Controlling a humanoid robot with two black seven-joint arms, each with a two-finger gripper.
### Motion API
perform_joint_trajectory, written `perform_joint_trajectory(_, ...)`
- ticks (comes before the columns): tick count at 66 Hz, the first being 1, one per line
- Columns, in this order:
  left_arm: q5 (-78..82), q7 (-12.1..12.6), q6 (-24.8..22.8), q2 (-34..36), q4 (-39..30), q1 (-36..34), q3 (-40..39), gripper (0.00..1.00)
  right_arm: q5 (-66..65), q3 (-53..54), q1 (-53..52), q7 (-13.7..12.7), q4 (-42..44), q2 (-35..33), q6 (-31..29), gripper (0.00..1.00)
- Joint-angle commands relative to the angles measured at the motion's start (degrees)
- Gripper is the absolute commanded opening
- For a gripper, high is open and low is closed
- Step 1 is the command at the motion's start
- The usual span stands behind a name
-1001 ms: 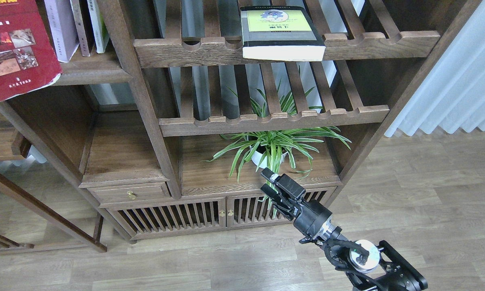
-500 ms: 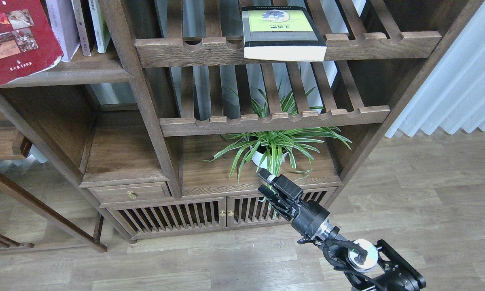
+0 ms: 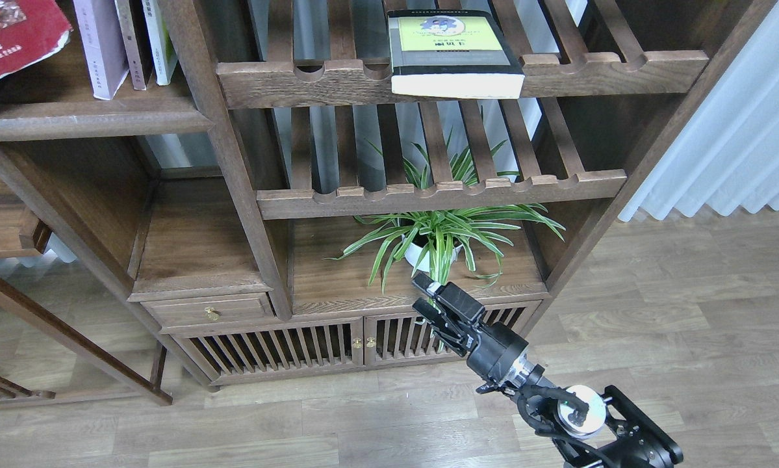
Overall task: Organize books on shelf
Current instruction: 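Place the red book onto the side shelf with the left gripper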
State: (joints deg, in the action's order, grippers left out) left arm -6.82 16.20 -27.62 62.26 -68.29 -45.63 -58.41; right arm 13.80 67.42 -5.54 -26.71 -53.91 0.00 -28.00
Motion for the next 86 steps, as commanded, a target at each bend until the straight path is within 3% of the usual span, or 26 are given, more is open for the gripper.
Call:
perform_joint_trajectory(1,2.86,-1.52,3.35,-3.46,0.00,0.01,-2.05,0.11,0.00,-0.01,0.00,-0.01,-0.06,0.00,0.00,0.87)
perform_joint_trajectory(14,5.41,-2.58,7.75,-5.66,0.00,0.10,-4.34,0.12,0.00,-0.01,0.00,-0.01,-0.15,0.00,0.00,0.87)
perform_joint_trajectory(25,7.34,-5.22,11.09,-6.19,0.26,0.45,-3.81,0.12,0.00,-0.01,0.00,-0.01,-0.23,0.00,0.00,0.87)
perform_joint_trajectory(59,13.58,-6.27,22.34,-14.44,0.00,0.19,-5.22,0.11,0.09,-0.80,0.00,-0.01,-0.59,0.00,0.00,0.87)
perform_joint_trajectory(86,18.33,-7.41,24.80,-19.81,2.19,-0.25,-6.62,0.12,0.09,-0.88,0.00,-0.01,-0.94,0.00,0.00,0.87)
